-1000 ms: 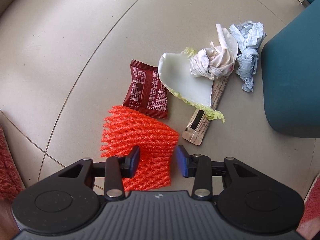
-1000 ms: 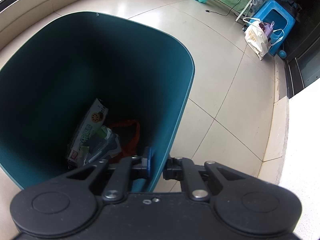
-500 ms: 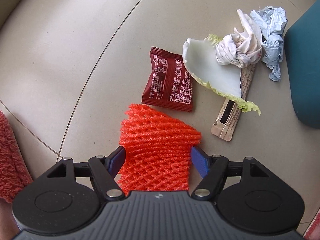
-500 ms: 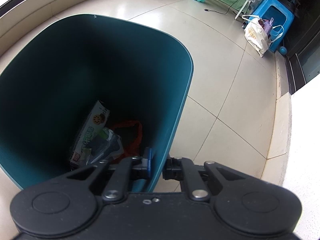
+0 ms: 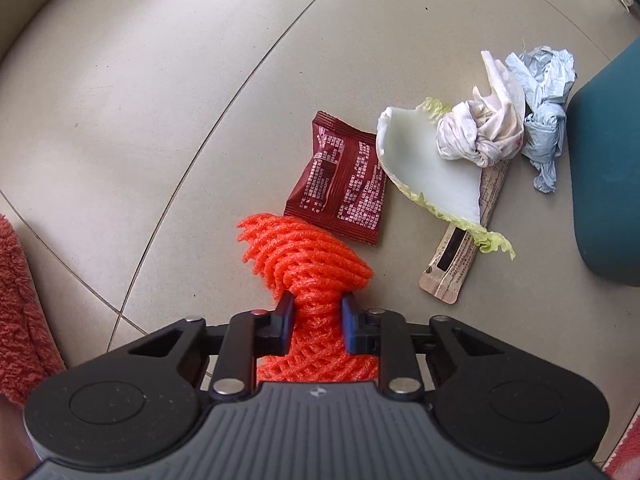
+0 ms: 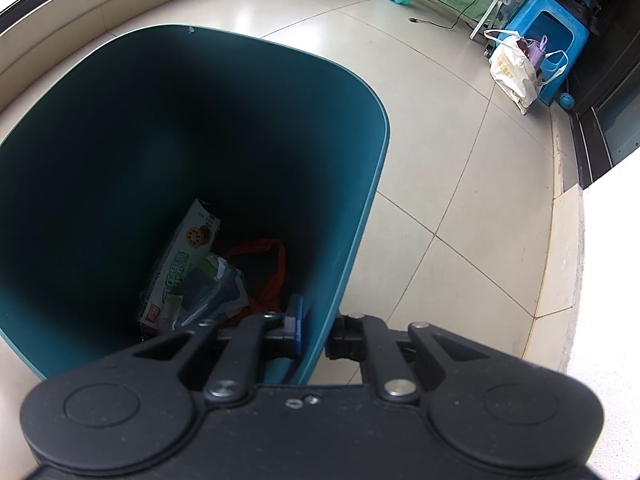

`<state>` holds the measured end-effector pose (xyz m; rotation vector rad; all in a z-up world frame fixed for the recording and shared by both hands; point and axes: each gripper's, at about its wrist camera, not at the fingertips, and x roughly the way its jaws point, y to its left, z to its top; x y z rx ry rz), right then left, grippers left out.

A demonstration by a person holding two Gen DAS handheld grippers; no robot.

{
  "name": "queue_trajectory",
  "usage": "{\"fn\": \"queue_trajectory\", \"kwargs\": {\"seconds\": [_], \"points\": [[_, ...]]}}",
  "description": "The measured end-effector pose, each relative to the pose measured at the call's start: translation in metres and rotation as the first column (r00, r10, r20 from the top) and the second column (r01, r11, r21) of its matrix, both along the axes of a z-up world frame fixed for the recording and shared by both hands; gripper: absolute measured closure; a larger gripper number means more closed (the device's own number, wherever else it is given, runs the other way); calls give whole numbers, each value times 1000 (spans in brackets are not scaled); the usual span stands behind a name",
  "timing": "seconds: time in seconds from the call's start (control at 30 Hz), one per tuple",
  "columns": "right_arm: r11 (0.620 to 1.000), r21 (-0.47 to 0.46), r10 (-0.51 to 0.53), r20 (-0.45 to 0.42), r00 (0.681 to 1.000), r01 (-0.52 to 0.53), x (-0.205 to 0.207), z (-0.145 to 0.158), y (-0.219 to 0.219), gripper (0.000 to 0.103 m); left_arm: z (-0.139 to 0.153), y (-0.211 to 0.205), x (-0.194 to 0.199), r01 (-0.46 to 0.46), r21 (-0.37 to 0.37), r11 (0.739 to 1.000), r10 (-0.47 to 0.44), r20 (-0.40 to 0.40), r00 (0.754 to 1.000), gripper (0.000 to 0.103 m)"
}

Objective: Collect trash
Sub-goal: 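Carry the orange foam net into the wastebasket and open the left tool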

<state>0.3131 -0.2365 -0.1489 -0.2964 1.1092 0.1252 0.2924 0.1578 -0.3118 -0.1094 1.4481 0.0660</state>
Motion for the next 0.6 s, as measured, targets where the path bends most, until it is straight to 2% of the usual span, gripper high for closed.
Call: {"fn": "queue_trajectory", "kwargs": {"seconds": [0.13, 0.2, 0.37, 0.5, 0.6], "points": [[1000, 3, 4, 5, 1000, -4, -1, -1, -1, 93, 26, 4, 4, 7, -5, 1000, -7, 26, 1000, 83], [1000, 5, 6, 7, 1000, -6, -2, 0, -1, 93, 50, 1, 4, 22, -5, 1000, -22, 53, 998, 83], [1000, 16, 10, 14, 1000, -10, -4, 1, -2, 93, 130, -4, 11, 66, -62, 996, -56, 156, 986, 83], [1000, 18, 16, 22, 1000, -17, -5, 1, -3, 93, 195, -22, 11, 128, -74, 989, -104, 261, 960, 83], [1000, 22, 17, 27, 999, -18, -6, 0, -4, 93, 231, -34, 11, 152, -84, 985, -120, 306, 945, 83]]}}
